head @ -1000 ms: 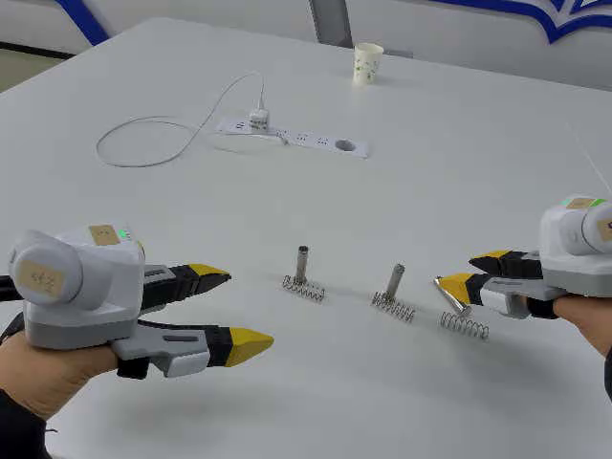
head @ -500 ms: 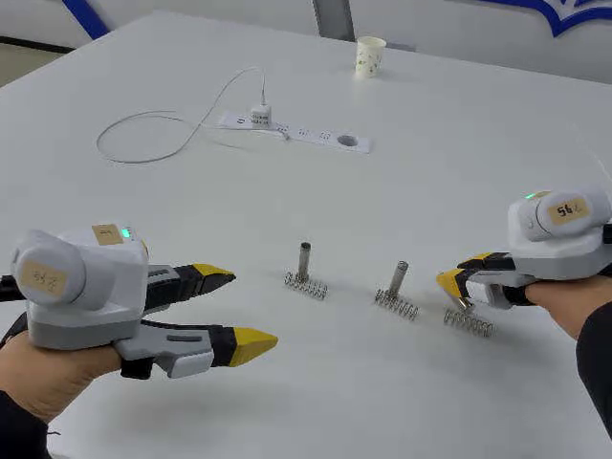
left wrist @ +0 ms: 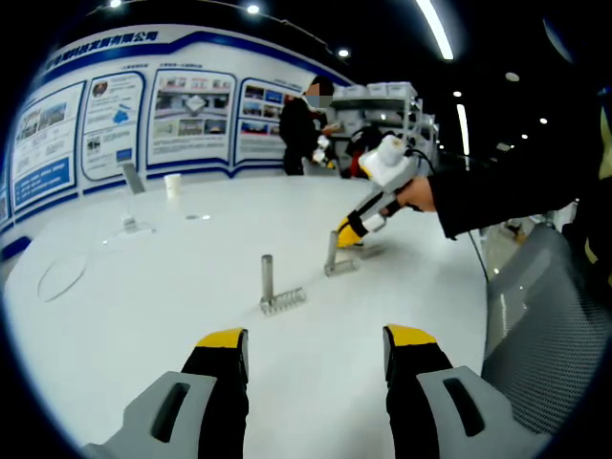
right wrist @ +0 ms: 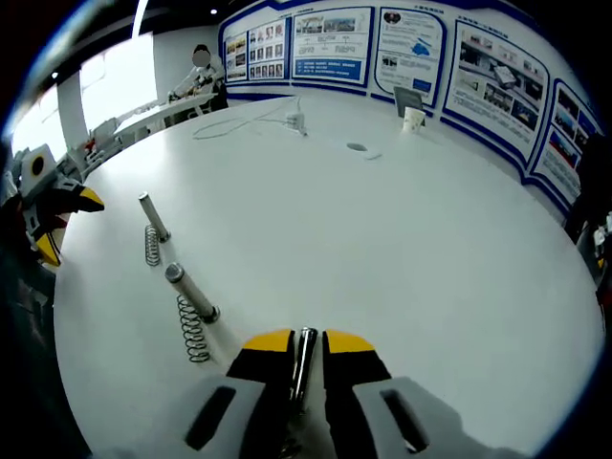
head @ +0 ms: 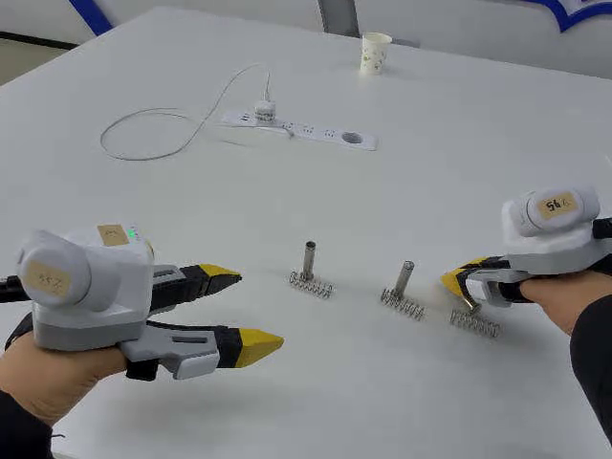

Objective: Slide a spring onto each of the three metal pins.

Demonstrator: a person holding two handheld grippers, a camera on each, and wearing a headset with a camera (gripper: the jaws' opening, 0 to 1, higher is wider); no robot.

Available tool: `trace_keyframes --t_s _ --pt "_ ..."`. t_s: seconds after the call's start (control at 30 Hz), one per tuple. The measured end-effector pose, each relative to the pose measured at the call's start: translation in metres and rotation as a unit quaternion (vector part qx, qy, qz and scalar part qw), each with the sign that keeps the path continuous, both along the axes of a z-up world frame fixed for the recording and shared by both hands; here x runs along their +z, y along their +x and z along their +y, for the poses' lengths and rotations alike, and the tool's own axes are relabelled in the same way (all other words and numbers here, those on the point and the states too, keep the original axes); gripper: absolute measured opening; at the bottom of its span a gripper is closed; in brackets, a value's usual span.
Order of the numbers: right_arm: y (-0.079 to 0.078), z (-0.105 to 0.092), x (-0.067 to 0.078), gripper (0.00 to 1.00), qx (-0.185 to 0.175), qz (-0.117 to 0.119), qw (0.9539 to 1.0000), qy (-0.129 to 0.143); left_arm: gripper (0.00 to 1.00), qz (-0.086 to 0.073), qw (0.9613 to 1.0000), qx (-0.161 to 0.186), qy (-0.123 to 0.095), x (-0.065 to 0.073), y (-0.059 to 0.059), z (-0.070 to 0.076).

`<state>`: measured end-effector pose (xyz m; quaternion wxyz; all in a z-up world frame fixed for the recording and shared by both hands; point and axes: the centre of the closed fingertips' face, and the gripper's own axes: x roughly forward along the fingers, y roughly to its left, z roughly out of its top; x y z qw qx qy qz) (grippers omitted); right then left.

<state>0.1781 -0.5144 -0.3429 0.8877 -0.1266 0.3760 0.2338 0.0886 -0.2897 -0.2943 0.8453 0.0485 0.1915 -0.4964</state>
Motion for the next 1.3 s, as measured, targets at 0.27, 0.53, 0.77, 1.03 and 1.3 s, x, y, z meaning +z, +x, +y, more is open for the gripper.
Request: trace_keyframes --t_s 0.27,0.53,0.77,1.03,1.3 --pt "0.003 -0.001 -0.004 0.1 -0.005 0.013 0.9999 -0.005 0.58 0.002 1.0 0.002 0.0 -0.001 0.0 0.001" --pt "0.001 0.0 -0.004 0.09 -0.014 0.021 0.9997 -0.004 0.57 0.002 1.0 0.002 0.0 -0.001 0.0 0.001" --pt "0.0 -0.001 -0.004 0.09 -0.025 0.025 0.9994 0.005 0.57 0.002 1.0 0.002 0.002 -0.001 0.0 0.001" --pt "-0.005 -0.005 0.016 0.09 -0.032 0.0 0.9994 0.017 0.56 -0.002 1.0 0.002 0.002 0.001 0.0 0.001" --pt "-0.018 -0.008 0.03 0.09 -0.034 -0.019 0.999 0.024 0.55 -0.007 1.0 0.001 0.002 0.005 -0.001 0.001"
